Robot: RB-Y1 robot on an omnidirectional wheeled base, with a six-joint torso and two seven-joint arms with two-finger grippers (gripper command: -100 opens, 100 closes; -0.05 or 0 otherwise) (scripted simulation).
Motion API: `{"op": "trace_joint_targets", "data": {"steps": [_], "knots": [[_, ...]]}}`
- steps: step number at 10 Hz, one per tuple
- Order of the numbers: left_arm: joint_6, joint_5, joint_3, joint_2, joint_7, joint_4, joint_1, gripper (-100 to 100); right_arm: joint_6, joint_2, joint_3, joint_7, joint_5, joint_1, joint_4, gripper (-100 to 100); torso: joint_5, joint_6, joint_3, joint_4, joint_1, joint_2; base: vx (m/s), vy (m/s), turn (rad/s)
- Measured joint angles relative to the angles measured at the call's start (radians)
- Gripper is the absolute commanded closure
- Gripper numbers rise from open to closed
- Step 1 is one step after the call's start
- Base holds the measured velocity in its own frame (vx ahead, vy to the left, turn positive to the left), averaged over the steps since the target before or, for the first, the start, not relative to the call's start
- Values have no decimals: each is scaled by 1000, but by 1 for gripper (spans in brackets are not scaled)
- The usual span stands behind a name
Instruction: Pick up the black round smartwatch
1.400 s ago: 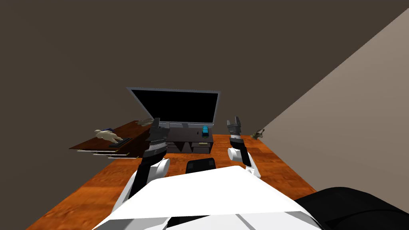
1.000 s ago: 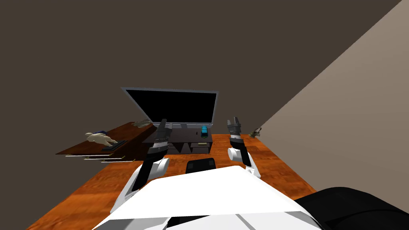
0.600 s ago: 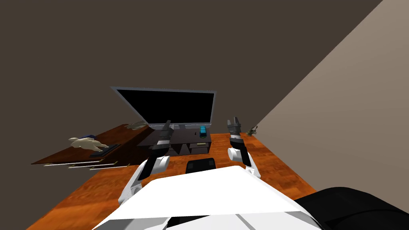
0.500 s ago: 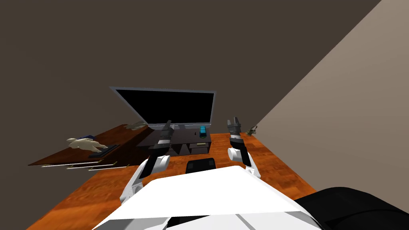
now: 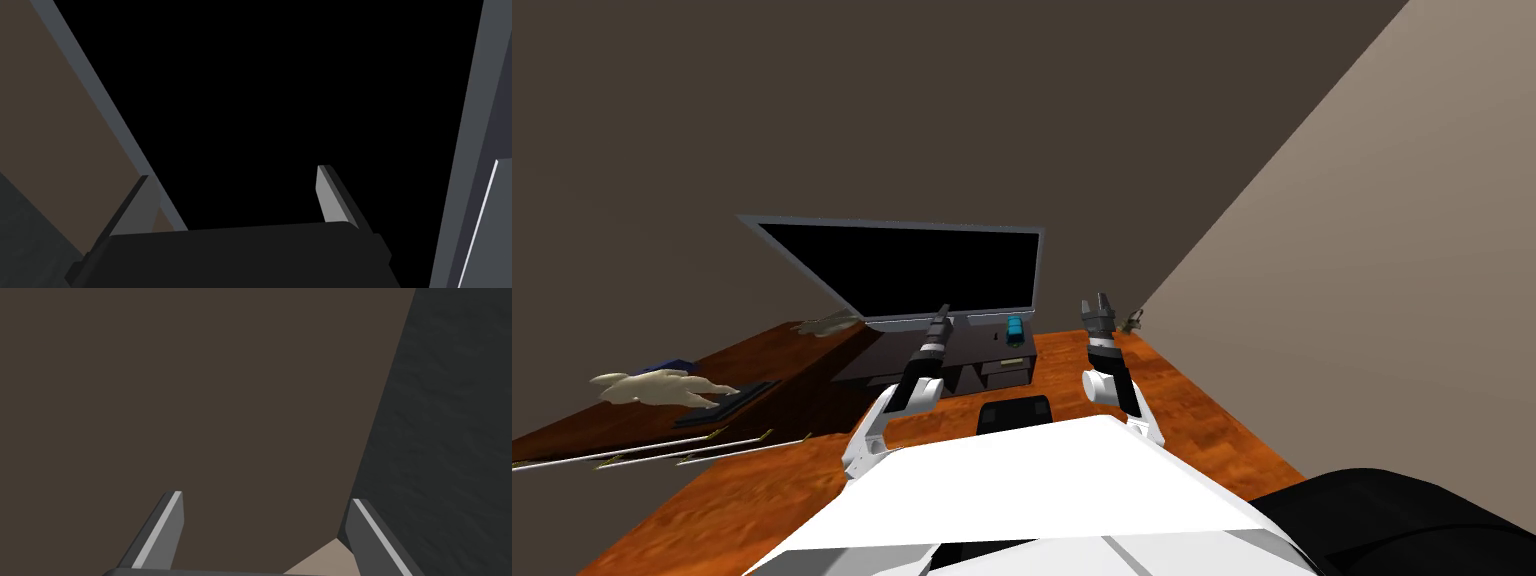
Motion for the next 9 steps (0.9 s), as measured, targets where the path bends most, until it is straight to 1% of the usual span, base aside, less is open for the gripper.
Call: {"op": "trace_joint_targets", "data": {"steps": [2, 4, 5, 6, 7, 9], "knots": [[50, 4, 9, 7, 2, 28, -24, -100, 0, 0, 0, 0, 0, 0, 0, 0, 0, 0, 0, 0, 0, 1, 8, -6, -119], [106, 5, 20, 7, -1, 88, -65, -100, 0, 0, 0, 0, 0, 0, 0, 0, 0, 0, 0, 0, 0, 0, 10, -5, -111], [123, 2, 21, 1, -4, 112, -74, -100, 0, 0, 0, 0, 0, 0, 0, 0, 0, 0, 0, 0, 0, 1, 7, -5, -91], [146, 3, 26, 0, -6, 145, -97, -100, 0, 0, 0, 0, 0, 0, 0, 0, 0, 0, 0, 0, 0, 1, 5, -2, -53], [169, 5, 29, 5, -5, 151, -102, -100, 0, 0, 0, 0, 0, 0, 0, 0, 0, -1, 1, 0, 0, 1, 5, -2, -106], [234, 10, 41, 9, -4, 201, -148, -100, 0, 0, 0, 0, 0, 0, 0, 0, 0, 0, 0, 0, 0, 1, 7, -2, -97]]}}
